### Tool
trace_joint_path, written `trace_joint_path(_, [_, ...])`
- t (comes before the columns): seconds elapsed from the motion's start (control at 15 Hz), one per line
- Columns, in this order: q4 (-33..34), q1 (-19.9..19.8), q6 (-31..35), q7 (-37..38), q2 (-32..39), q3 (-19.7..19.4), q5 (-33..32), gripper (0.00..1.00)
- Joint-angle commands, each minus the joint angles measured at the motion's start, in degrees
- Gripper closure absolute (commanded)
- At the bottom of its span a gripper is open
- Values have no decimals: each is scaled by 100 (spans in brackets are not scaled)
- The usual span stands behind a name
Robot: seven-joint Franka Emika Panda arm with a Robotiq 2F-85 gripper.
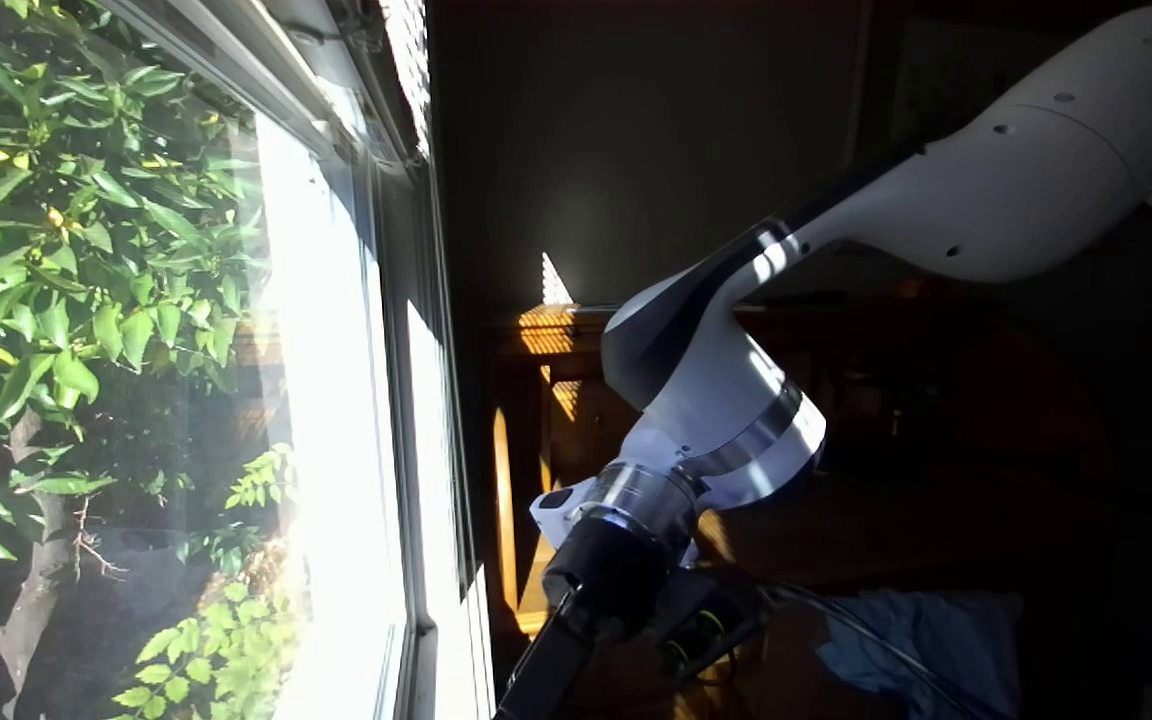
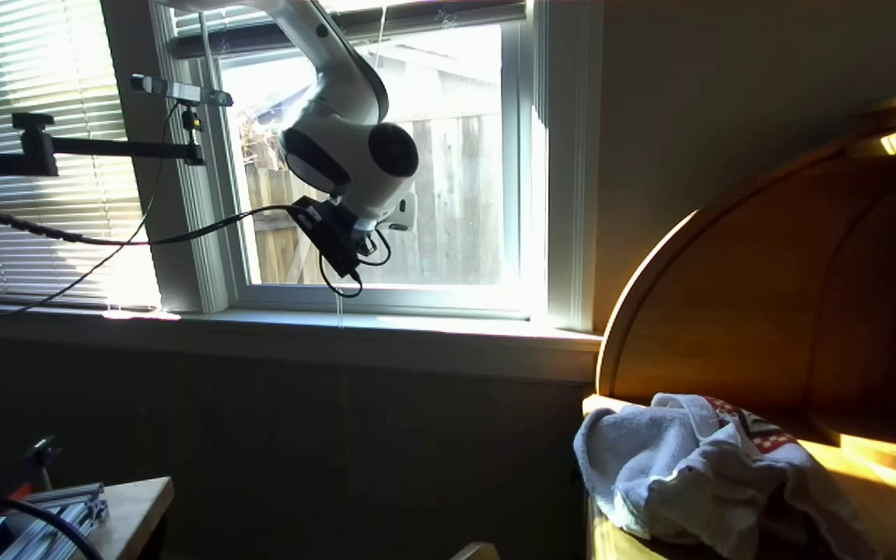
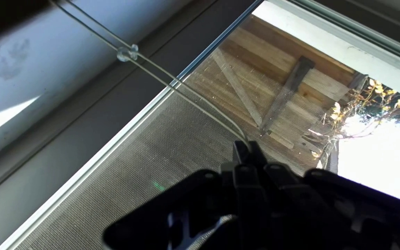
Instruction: Close the curtain
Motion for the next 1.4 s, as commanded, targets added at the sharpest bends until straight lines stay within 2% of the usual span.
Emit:
trace_joint_path(0.0, [-355,53,33,-44,-156,96,-251,100])
trace_joint_path(0.47, [-630,40,-156,-326,-729,319,-136,100])
trace_joint_path(1.0, [-1177,-29,-35,-924,-1617,370,387,100])
trace_joint_path(1.33, [-1274,-116,-13,-828,-2164,356,258,100])
